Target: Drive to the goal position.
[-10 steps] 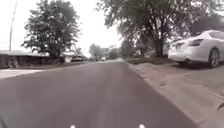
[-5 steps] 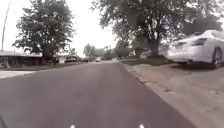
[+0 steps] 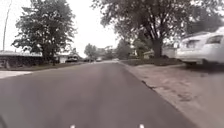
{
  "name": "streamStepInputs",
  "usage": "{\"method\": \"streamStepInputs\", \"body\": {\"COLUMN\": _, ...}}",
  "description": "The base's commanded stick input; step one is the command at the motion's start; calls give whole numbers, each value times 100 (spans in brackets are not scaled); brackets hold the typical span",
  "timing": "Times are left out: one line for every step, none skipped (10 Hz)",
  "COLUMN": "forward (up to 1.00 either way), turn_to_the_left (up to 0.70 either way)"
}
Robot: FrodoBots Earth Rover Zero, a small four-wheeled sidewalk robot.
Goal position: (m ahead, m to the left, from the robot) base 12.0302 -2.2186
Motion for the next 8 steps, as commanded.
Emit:
{"method": "streamStepInputs", "body": {"forward": 100, "turn_to_the_left": 0}}
{"method": "streamStepInputs", "body": {"forward": 100, "turn_to_the_left": 0}}
{"method": "streamStepInputs", "body": {"forward": 100, "turn_to_the_left": 26}}
{"method": "streamStepInputs", "body": {"forward": 100, "turn_to_the_left": 33}}
{"method": "streamStepInputs", "body": {"forward": 100, "turn_to_the_left": 38}}
{"method": "streamStepInputs", "body": {"forward": 100, "turn_to_the_left": 40}}
{"method": "streamStepInputs", "body": {"forward": 100, "turn_to_the_left": 4}}
{"method": "streamStepInputs", "body": {"forward": 100, "turn_to_the_left": 0}}
